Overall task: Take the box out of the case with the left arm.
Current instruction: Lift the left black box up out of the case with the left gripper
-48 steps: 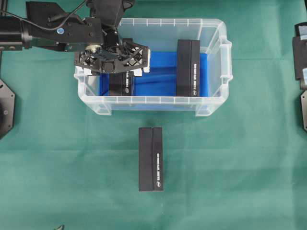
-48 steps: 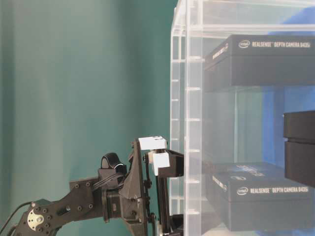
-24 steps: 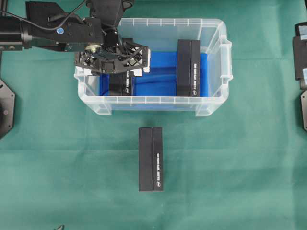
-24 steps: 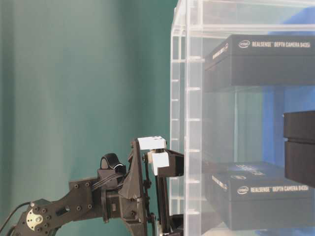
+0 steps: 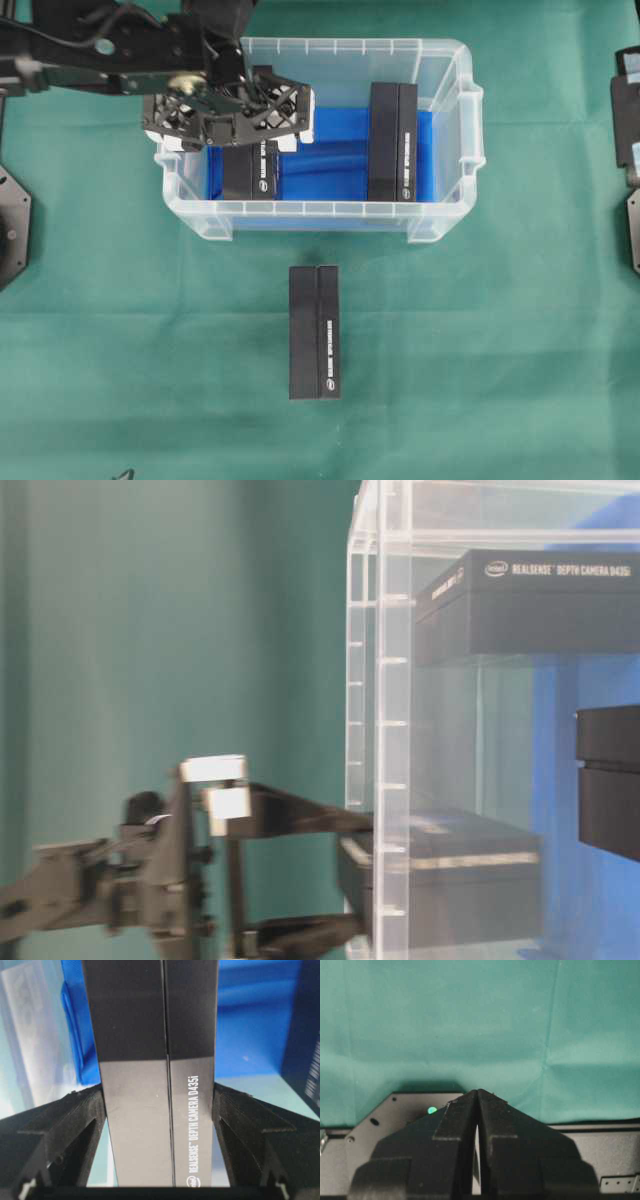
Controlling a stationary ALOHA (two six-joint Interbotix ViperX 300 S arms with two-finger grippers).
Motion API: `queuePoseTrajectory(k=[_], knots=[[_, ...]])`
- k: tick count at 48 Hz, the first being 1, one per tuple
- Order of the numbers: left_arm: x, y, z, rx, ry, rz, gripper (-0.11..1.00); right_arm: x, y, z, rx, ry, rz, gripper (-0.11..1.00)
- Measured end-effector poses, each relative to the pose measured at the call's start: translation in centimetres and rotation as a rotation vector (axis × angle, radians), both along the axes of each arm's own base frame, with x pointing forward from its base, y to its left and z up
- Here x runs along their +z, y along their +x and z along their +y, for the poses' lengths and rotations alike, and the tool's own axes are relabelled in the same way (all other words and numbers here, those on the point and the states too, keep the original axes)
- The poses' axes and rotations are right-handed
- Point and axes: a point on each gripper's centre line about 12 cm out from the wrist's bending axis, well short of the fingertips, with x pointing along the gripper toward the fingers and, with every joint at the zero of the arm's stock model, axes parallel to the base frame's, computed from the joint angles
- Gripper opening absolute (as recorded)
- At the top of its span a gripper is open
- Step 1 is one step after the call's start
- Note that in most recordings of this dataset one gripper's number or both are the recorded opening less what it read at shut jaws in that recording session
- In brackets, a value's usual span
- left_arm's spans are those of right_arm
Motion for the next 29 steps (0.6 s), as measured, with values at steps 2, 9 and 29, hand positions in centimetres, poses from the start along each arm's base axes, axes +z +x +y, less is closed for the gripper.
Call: queuePoseTrajectory(k=[2, 9, 29], knots=[[0.9, -0.1, 0.0, 0.001, 0.002, -0.011, 0.63, 0.0, 0.0, 0.0, 0.000, -0.002, 0.000, 0.02], [4.3, -0.5, -0.1, 0.004, 0.007, -0.038, 0.63, 0.0, 0.0, 0.0, 0.000, 0.000, 0.000, 0.02], [10.6, -1.1, -0.3, 0.001, 0.005, -0.056, 0.63, 0.0, 0.0, 0.0, 0.002, 0.000, -0.001, 0.02]])
